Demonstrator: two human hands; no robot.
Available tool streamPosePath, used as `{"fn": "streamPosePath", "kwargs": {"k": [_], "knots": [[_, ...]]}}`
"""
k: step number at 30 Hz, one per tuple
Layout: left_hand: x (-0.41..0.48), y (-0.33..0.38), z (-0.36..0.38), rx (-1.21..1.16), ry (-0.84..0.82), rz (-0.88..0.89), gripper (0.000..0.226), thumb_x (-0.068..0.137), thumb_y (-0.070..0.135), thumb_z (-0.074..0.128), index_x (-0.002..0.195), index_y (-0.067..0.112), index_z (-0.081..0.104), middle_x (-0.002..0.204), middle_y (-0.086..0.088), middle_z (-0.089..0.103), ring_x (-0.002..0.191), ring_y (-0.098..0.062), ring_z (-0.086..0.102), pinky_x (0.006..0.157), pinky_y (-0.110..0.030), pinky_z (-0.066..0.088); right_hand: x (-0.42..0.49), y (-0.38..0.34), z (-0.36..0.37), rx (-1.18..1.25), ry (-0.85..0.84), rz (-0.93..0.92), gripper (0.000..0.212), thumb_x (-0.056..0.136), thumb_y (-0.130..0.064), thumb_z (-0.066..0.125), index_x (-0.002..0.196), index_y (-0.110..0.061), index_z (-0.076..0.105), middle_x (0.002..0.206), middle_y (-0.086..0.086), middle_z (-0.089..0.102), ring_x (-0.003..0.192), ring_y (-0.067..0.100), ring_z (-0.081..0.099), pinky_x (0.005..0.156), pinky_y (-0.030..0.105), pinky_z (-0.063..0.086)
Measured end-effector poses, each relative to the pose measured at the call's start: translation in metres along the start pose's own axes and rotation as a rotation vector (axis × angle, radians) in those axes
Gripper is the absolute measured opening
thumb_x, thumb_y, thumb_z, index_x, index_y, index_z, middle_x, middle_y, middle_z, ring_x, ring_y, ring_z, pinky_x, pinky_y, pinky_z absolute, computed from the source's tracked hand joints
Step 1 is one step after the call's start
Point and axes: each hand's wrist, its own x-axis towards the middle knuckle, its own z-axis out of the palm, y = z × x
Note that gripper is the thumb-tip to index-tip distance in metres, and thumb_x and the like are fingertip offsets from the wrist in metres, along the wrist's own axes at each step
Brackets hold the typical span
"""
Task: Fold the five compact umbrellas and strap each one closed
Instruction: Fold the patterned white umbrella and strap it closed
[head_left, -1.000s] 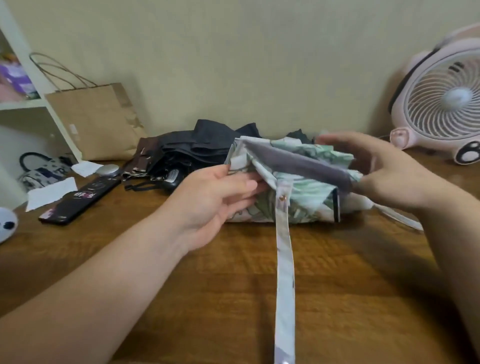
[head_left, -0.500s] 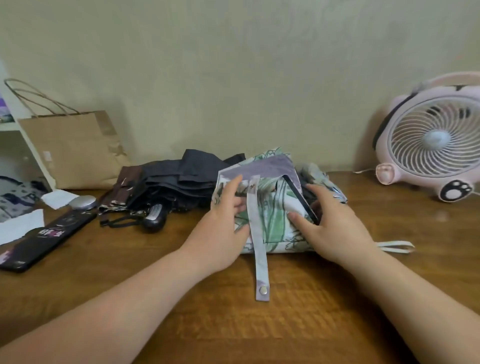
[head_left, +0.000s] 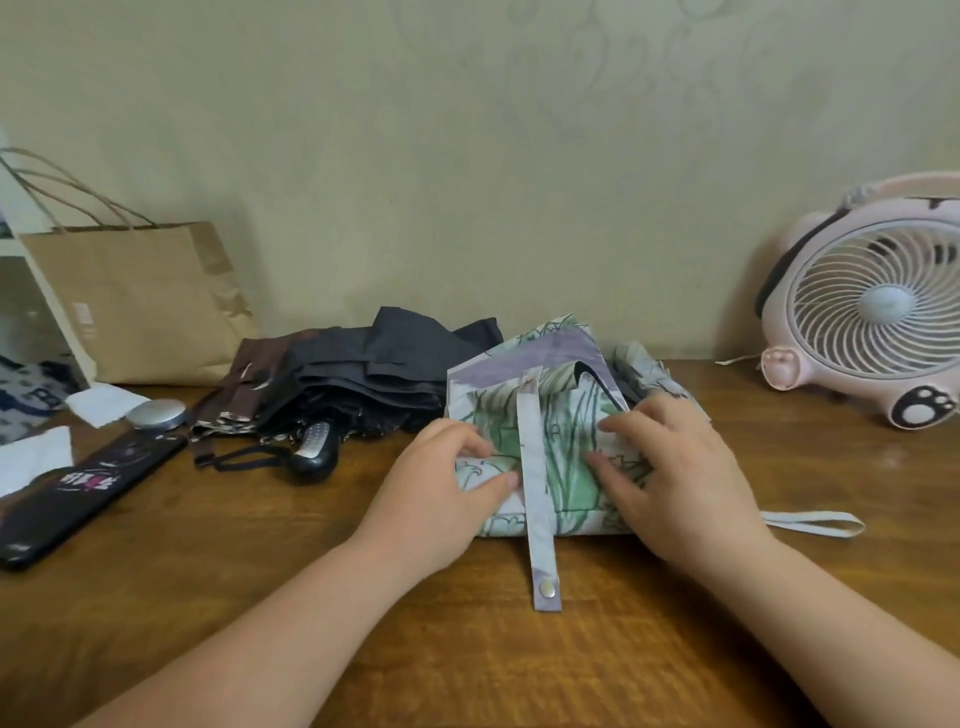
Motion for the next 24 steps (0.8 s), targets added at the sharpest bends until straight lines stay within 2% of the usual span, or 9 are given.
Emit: {"fn": "streamPosePath", "kwargs": {"k": [1,3,5,7,10,13,16,20,24], "knots": [[-0.005,0.002,-0.004,-0.007,-0.020,-0.007,0.029,0.085,0.048,0.078,0.105,0.035,0.062,0.114,0.026,0.052,0.105,0.015,0.048,0.079,-0.001,0.035,-0.001,-0.002,0.002,0.052,-0.020,0.008,0.035,0.085,-0.044,0.073,0.112,-0.023,0.074,0.097,-0.006,0.053,0.093,0.019,0.054,0.076,0.033,0.047],[-0.014,0.010,-0.010,-0.008,-0.091,-0.021,0.034,0.080,0.053,0.080,0.104,0.038,0.062,0.112,0.025,0.055,0.105,0.010,0.051,0.081,-0.005,0.039,0.000,-0.005,0.001,0.194,-0.101,0.164,0.048,0.084,-0.053,0.070,0.126,-0.030,0.070,0.105,-0.009,0.051,0.102,0.013,0.052,0.086,0.032,0.045],[-0.022,0.020,-0.015,0.021,-0.157,-0.033,0.033,0.081,0.056,0.078,0.105,0.038,0.062,0.109,0.024,0.056,0.103,0.007,0.053,0.083,-0.009,0.042,0.004,-0.005,-0.006,0.203,-0.206,0.293,0.058,0.082,-0.061,0.067,0.135,-0.037,0.063,0.113,-0.010,0.051,0.107,0.010,0.051,0.090,0.028,0.042],[-0.027,0.029,-0.021,0.099,-0.209,-0.018,0.032,0.086,0.061,0.069,0.107,0.038,0.061,0.106,0.024,0.054,0.104,0.005,0.051,0.089,-0.016,0.046,0.007,-0.007,-0.019,0.061,-0.350,0.308,0.055,0.081,-0.069,0.059,0.126,-0.038,0.068,0.114,-0.011,0.058,0.104,0.010,0.056,0.087,0.031,0.048],[-0.029,0.033,-0.024,0.275,-0.282,0.031,0.043,0.092,0.072,0.049,0.119,0.040,0.058,0.115,0.024,0.050,0.115,-0.001,0.043,0.101,-0.029,0.043,0.003,-0.019,-0.036,-0.009,-0.500,0.307,0.044,0.086,-0.063,0.054,0.115,-0.036,0.073,0.115,-0.015,0.068,0.103,0.008,0.061,0.087,0.033,0.053],[-0.030,0.029,-0.016,0.422,-0.309,0.088,0.053,0.098,0.072,0.026,0.137,0.042,0.048,0.146,0.018,0.036,0.141,-0.009,0.023,0.119,-0.042,0.022,-0.003,-0.024,-0.034,-0.073,-0.436,0.290,0.054,0.084,-0.067,0.055,0.130,-0.041,0.062,0.118,-0.015,0.060,0.109,0.011,0.059,0.087,0.035,0.053],[-0.025,0.024,-0.006,0.433,-0.385,0.120,0.057,0.102,0.064,0.013,0.152,0.044,0.033,0.168,0.017,0.003,0.154,-0.006,-0.010,0.126,-0.049,-0.004,0.002,-0.017,-0.020,0.010,-0.289,0.298,0.062,0.083,-0.060,0.067,0.139,-0.038,0.053,0.121,-0.011,0.052,0.113,0.013,0.056,0.092,0.037,0.051],[-0.015,0.020,0.001,0.406,-0.441,0.049,0.057,0.104,0.063,0.014,0.158,0.045,0.022,0.170,0.016,-0.009,0.153,-0.006,-0.021,0.127,-0.048,-0.008,0.012,-0.005,-0.008,0.129,-0.175,0.181,0.062,0.083,-0.043,0.075,0.140,-0.030,0.055,0.124,-0.011,0.058,0.119,0.015,0.053,0.102,0.033,0.045],[-0.016,0.018,0.003,0.368,-0.393,0.045,0.055,0.103,0.065,0.022,0.155,0.047,0.028,0.170,0.015,-0.004,0.154,-0.006,-0.017,0.127,-0.048,-0.004,0.018,-0.004,-0.011,0.210,-0.304,0.190,0.078,0.085,-0.038,0.078,0.152,-0.038,0.038,0.135,-0.014,0.054,0.126,0.007,0.048,0.103,0.022,0.036]]}}
